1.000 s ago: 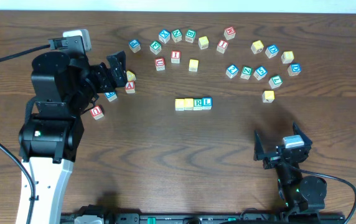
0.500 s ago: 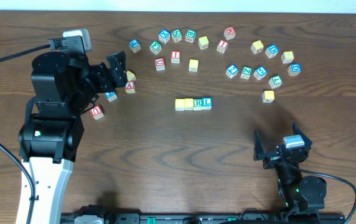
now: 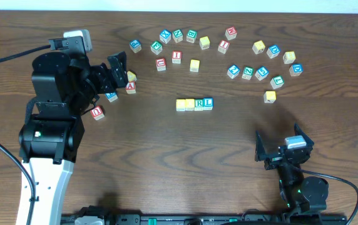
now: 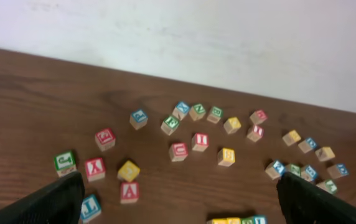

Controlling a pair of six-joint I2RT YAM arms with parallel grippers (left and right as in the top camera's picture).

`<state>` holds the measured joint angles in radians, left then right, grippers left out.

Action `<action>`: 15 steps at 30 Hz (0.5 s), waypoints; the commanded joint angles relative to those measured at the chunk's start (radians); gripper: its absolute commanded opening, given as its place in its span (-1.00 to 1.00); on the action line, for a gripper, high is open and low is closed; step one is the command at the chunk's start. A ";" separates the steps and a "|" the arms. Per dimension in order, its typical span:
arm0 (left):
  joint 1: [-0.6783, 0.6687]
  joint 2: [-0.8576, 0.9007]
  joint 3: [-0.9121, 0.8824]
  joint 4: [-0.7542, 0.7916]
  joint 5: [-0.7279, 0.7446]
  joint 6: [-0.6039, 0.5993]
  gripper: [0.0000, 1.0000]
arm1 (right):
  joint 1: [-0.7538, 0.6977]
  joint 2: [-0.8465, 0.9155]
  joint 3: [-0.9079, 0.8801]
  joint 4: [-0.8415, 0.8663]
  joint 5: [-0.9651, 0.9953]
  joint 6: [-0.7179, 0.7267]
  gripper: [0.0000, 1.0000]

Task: Spell out CORL

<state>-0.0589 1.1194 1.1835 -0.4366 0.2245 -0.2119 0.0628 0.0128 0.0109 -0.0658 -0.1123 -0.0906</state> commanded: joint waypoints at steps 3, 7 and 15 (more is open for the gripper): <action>0.005 -0.003 -0.033 -0.053 -0.105 0.017 0.95 | -0.003 -0.006 -0.005 0.001 0.002 0.011 0.98; 0.005 -0.075 -0.145 -0.035 -0.213 0.022 0.96 | -0.003 -0.006 -0.005 0.001 0.002 0.011 0.99; 0.078 -0.381 -0.496 0.106 -0.225 0.097 0.95 | -0.003 -0.006 -0.005 0.001 0.002 0.011 0.98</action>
<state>-0.0097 0.8474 0.7887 -0.3653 0.0334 -0.1585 0.0628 0.0128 0.0105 -0.0654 -0.1127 -0.0906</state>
